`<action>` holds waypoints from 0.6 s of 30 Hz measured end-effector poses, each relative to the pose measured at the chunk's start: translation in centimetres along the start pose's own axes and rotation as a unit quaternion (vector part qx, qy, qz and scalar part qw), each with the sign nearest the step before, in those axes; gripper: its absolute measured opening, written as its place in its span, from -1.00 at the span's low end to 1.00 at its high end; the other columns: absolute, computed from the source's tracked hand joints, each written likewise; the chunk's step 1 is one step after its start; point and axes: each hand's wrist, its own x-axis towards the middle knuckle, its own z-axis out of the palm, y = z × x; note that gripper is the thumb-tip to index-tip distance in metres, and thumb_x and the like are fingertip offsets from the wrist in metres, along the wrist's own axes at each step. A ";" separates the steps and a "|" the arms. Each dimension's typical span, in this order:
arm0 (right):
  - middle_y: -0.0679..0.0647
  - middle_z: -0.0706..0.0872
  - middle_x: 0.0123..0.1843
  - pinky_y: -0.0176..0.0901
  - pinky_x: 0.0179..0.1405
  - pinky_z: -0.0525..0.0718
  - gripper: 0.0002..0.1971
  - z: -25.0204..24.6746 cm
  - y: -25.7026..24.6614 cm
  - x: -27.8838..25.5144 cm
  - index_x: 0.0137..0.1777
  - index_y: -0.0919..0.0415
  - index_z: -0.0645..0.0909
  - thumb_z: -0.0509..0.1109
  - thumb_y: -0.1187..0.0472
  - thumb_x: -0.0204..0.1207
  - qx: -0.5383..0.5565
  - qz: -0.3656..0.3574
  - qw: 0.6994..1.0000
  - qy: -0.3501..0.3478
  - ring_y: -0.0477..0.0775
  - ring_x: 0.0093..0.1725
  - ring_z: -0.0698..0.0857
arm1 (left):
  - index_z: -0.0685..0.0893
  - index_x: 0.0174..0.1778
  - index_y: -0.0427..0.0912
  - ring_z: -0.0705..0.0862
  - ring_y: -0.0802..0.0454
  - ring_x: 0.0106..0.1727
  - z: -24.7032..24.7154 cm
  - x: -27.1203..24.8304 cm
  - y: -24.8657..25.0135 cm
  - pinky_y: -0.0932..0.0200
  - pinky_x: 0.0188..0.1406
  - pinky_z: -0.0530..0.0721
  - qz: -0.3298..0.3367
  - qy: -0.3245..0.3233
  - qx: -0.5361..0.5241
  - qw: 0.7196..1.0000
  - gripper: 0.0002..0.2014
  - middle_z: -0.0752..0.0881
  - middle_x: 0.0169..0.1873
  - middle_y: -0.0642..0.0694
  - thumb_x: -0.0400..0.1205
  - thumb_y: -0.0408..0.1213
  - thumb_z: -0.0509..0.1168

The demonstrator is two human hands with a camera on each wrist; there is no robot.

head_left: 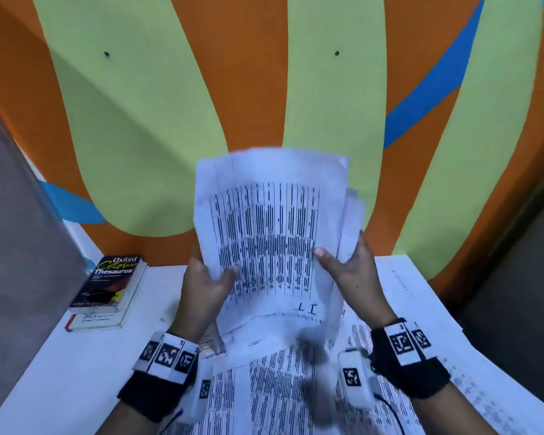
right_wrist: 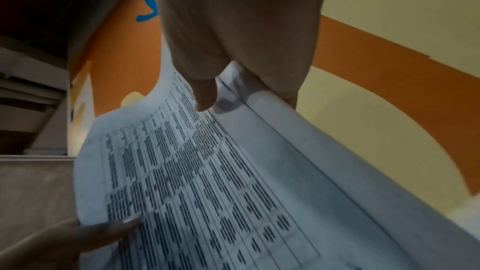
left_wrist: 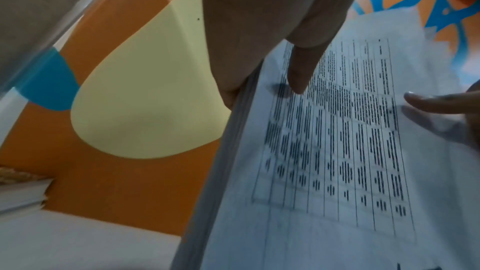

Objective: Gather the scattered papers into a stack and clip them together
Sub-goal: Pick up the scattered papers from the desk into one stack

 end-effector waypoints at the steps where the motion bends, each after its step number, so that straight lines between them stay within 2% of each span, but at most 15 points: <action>1: -0.03 0.72 0.24 -0.29 0.25 0.65 -0.56 -0.2 0.5 -0.3 0.35 0.21 0.46 0.47 0.36 0.50 0.028 0.016 0.999 -0.002 -0.14 0.24 0.71 | 0.54 0.17 -0.06 0.70 0.30 0.01 0.3 -0.5 0.0 0.18 0.01 0.73 -0.007 0.008 -0.010 1.000 -0.60 0.71 0.00 0.13 0.47 -0.28 0.52; 2: 0.06 0.68 0.32 -0.19 0.29 0.65 -0.47 -0.3 1.0 -0.7 0.42 0.22 0.40 0.48 0.36 0.49 0.037 0.034 0.999 -0.003 -0.06 0.29 0.69 | 0.46 0.18 -0.01 0.64 0.39 0.01 0.6 -1.0 0.1 0.34 -0.04 0.65 -0.013 0.011 -0.016 1.000 -0.55 0.64 0.01 0.22 0.48 -0.37 0.51; 3: 0.11 0.66 0.35 -0.15 0.30 0.65 -0.43 -0.4 1.6 -0.9 0.45 0.24 0.36 0.49 0.36 0.48 0.035 0.048 0.998 0.002 -0.02 0.31 0.69 | 0.41 0.18 0.00 0.59 0.42 0.02 0.8 -1.3 0.2 0.37 -0.07 0.60 -0.017 0.016 -0.016 1.000 -0.52 0.60 0.01 0.25 0.49 -0.42 0.49; 5: 0.13 0.64 0.37 -0.21 0.32 0.64 -0.40 -0.4 2.0 -1.3 0.48 0.26 0.33 0.48 0.36 0.48 0.028 0.059 0.998 0.007 -0.05 0.32 0.67 | 0.39 0.17 -0.05 0.60 0.37 0.04 1.1 -1.8 0.1 0.26 0.01 0.59 -0.015 0.024 -0.012 1.000 -0.56 0.61 0.03 0.19 0.51 -0.42 0.46; 8: 0.09 0.63 0.37 -0.26 0.35 0.60 -0.44 0.0 2.2 -1.4 0.48 0.23 0.33 0.45 0.30 0.52 0.000 0.057 0.998 0.003 -0.12 0.33 0.64 | 0.42 0.27 -0.19 0.65 -0.01 0.10 1.5 -1.8 0.0 0.10 0.15 0.57 -0.022 0.044 -0.011 0.999 -0.59 0.67 0.08 -0.09 0.57 -0.36 0.41; 10: 0.10 0.59 0.40 -0.38 0.31 0.58 -0.48 0.6 2.4 -1.3 0.51 0.24 0.29 0.37 0.29 0.60 -0.023 0.055 0.998 -0.005 -0.28 0.29 0.62 | 0.42 0.40 -0.27 0.64 -0.12 0.04 2.0 -1.8 0.2 -0.10 0.24 0.61 -0.031 0.049 -0.014 0.998 -0.54 0.67 0.01 -0.22 0.60 -0.30 0.37; 11: 0.07 0.56 0.44 -0.42 0.32 0.54 -0.48 0.9 2.4 -1.3 0.55 0.22 0.23 0.32 0.29 0.63 -0.035 0.056 0.998 -0.011 -0.36 0.30 0.59 | 0.42 0.43 -0.29 0.64 -0.14 -0.05 2.2 -1.8 0.5 -0.20 0.23 0.62 -0.029 0.049 -0.010 0.998 -0.54 0.67 -0.07 -0.27 0.62 -0.30 0.35; 12: 0.00 0.51 0.47 -0.41 0.38 0.48 -0.45 1.2 2.1 -1.4 0.60 0.19 0.15 0.27 0.29 0.67 -0.044 0.059 0.997 -0.017 -0.41 0.33 0.54 | 0.46 0.39 -0.26 0.65 -0.17 -0.13 2.4 -1.9 0.7 -0.20 0.13 0.65 -0.020 0.053 -0.010 0.998 -0.60 0.68 -0.12 -0.35 0.64 -0.33 0.33; 13: -0.08 0.48 0.49 -0.37 0.45 0.43 -0.41 1.4 2.0 -1.3 0.64 0.15 0.06 0.23 0.30 0.68 -0.044 0.057 0.997 -0.025 -0.41 0.38 0.49 | 0.51 0.31 -0.18 0.66 -0.12 -0.21 2.5 -2.0 1.0 -0.10 -0.03 0.66 -0.007 0.059 -0.011 0.998 -0.69 0.68 -0.15 -0.42 0.65 -0.37 0.31; 14: -0.14 0.45 0.51 -0.34 0.49 0.39 -0.37 1.4 1.7 -1.3 0.66 0.12 0.00 0.21 0.33 0.69 -0.035 0.057 0.997 -0.026 -0.39 0.42 0.46 | 0.53 0.21 -0.10 0.64 0.07 -0.29 2.5 -2.0 1.2 0.04 -0.16 0.59 0.002 0.067 -0.013 0.998 -0.75 0.68 -0.19 -0.40 0.64 -0.40 0.31; 15: -0.14 0.42 0.54 -0.32 0.51 0.39 -0.34 1.3 1.6 -1.2 0.66 0.09 -0.03 0.22 0.36 0.68 -0.013 0.051 0.998 -0.025 -0.33 0.46 0.45 | 0.53 0.17 -0.10 0.62 0.29 -0.31 2.3 -2.0 1.3 0.14 -0.18 0.55 0.012 0.076 -0.020 0.997 -0.76 0.68 -0.19 -0.27 0.63 -0.41 0.32; 16: -0.13 0.39 0.55 -0.32 0.49 0.41 -0.31 1.0 1.5 -1.0 0.66 0.06 -0.04 0.25 0.37 0.66 -0.001 0.050 0.999 -0.022 -0.28 0.48 0.45 | 0.51 0.19 -0.15 0.61 0.38 -0.25 2.1 -2.1 1.2 0.19 -0.14 0.55 0.018 0.081 -0.027 0.996 -0.75 0.67 -0.15 -0.15 0.62 -0.40 0.34; 18: -0.15 0.46 0.46 -0.40 0.33 0.53 -0.33 0.2 1.5 -0.9 0.63 0.04 0.05 0.30 0.36 0.64 0.000 0.048 0.999 -0.014 -0.32 0.36 0.54 | 0.47 0.25 -0.25 0.60 0.16 -0.11 1.8 -2.0 0.6 0.16 -0.05 0.53 0.011 0.082 -0.013 0.996 -0.67 0.63 -0.06 -0.04 0.61 -0.35 0.37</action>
